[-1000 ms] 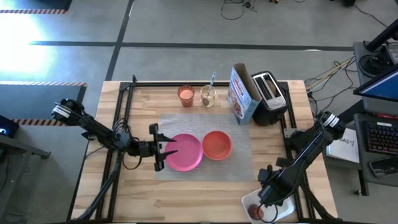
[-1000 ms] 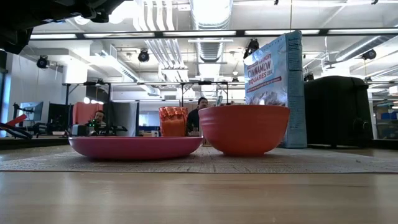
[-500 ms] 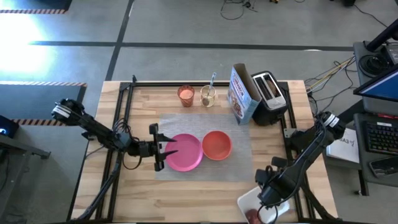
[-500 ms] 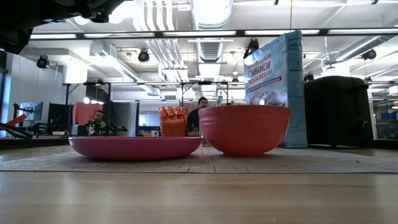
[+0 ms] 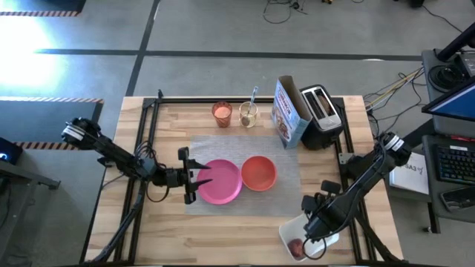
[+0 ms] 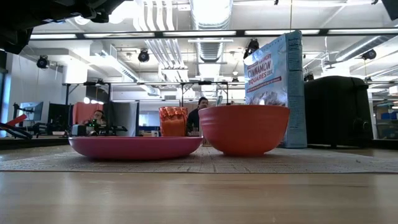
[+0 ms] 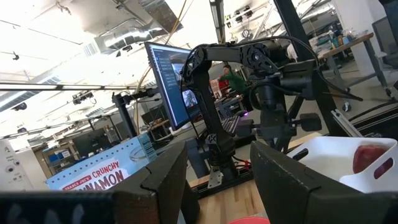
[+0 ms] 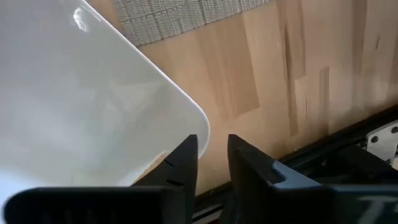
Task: Arrange a breakfast setting
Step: Move the white bin to the bottom right of the table
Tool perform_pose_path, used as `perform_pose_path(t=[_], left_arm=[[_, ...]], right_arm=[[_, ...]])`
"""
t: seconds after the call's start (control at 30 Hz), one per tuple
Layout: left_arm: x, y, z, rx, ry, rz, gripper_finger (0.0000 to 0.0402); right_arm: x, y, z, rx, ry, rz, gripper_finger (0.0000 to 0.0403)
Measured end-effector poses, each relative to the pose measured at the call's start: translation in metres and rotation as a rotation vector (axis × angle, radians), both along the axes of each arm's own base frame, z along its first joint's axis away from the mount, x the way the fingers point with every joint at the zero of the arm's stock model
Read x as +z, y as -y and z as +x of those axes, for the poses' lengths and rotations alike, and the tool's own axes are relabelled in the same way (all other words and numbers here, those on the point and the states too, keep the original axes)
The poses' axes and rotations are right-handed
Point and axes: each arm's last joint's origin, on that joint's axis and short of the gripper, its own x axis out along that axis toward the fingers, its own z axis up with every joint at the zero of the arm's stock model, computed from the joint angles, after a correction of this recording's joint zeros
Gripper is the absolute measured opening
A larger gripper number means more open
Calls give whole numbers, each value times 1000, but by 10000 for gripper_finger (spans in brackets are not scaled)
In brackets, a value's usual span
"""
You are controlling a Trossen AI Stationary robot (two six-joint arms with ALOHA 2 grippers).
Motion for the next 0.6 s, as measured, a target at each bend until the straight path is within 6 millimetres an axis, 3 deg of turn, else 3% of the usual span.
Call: perform_pose_path(t=[0.1,0.4,0.6], left_arm=[[0,0,0,0,0,0,162],[0,0,0,0,0,0,162],[0,0,0,0,-1,0,162]], right_arm=[[0,0,0,-58,5,-4,105],[3,-5,-3,-495,-89,41,125],[2,-8,-4,-578,-74,38,126]])
